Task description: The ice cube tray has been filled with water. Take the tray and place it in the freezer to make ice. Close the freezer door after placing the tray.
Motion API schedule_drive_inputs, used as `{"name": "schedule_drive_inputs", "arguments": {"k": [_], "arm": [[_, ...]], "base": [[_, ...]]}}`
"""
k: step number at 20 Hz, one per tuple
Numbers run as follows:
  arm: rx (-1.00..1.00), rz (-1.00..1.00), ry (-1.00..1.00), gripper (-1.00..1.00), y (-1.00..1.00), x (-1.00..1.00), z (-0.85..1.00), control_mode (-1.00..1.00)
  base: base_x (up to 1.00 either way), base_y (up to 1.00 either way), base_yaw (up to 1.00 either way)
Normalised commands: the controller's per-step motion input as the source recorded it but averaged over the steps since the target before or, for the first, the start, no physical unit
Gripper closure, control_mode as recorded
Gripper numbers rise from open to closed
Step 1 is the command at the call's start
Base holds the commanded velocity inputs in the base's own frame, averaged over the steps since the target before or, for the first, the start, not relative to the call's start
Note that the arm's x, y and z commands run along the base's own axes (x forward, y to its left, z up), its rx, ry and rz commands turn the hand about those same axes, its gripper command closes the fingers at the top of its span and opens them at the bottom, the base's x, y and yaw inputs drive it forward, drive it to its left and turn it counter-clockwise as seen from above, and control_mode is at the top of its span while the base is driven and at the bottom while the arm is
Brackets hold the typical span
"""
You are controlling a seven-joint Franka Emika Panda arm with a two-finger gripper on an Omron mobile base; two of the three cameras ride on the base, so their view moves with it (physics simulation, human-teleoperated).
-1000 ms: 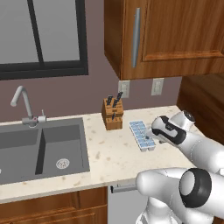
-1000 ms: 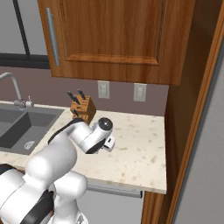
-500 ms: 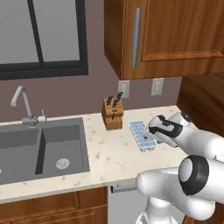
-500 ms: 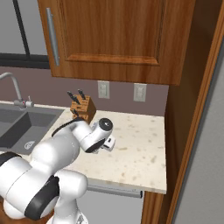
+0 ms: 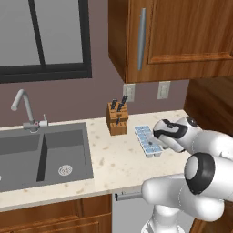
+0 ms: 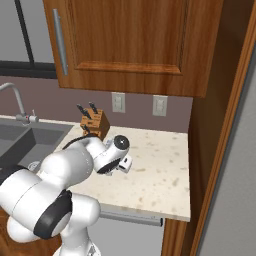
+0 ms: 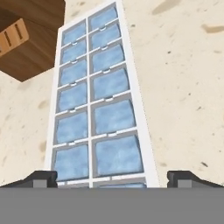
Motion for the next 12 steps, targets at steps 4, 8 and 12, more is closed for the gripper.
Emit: {"name": "schedule_drive_inputs", "arguments": {"k": [4,8,12], "arm": [[0.00,0.00,0.00,-1.00,0.00,0.06,-0.17,-1.00],[0.00,0.00,0.00,-1.00,0.00,0.09,-0.26,-1.00],[0.00,0.00,0.00,-1.00,0.00,0.20,-0.29,-1.00]], "base": [[0.00,0.00,0.00],[0.00,0.00,0.00],[0.00,0.00,0.00]]}}
